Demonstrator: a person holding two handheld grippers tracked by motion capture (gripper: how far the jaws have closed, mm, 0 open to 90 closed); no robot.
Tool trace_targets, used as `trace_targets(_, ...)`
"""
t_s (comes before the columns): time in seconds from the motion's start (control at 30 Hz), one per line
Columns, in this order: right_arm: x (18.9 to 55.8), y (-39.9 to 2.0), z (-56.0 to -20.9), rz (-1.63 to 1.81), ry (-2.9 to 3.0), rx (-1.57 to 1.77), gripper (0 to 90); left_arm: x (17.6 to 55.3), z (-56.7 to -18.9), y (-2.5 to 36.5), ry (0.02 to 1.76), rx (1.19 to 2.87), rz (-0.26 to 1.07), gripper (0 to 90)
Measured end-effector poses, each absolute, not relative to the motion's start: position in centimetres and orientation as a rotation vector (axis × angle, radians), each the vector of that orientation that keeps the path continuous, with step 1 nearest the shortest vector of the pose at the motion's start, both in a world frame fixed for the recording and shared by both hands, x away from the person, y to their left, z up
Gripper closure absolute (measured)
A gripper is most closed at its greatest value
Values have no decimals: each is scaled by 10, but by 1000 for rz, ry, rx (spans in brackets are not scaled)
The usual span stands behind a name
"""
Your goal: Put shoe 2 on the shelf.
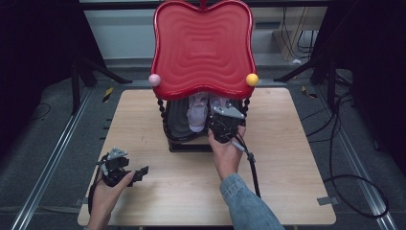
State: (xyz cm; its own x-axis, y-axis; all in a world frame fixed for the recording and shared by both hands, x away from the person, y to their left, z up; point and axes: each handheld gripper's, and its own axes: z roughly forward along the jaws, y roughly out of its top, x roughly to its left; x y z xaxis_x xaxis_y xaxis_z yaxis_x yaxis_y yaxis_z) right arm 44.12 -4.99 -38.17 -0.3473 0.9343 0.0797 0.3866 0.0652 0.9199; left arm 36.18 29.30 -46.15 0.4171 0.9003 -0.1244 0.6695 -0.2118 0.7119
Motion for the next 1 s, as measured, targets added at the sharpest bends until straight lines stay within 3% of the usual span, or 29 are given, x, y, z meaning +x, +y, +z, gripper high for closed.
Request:
trace_targets(0.57, 450, -43, -384, 1209, 1807, 1293, 811, 362, -461, 293, 1330, 1960, 413, 99)
trace_targets(0.77, 448, -48, -383, 1212, 1807, 1290, 619, 362, -461, 292, 1329, 1959, 414, 98)
trace_targets(1.0, 437, -56, -376, 1217, 1821, 1273, 491, 362, -461, 291, 1328, 1964, 411, 96)
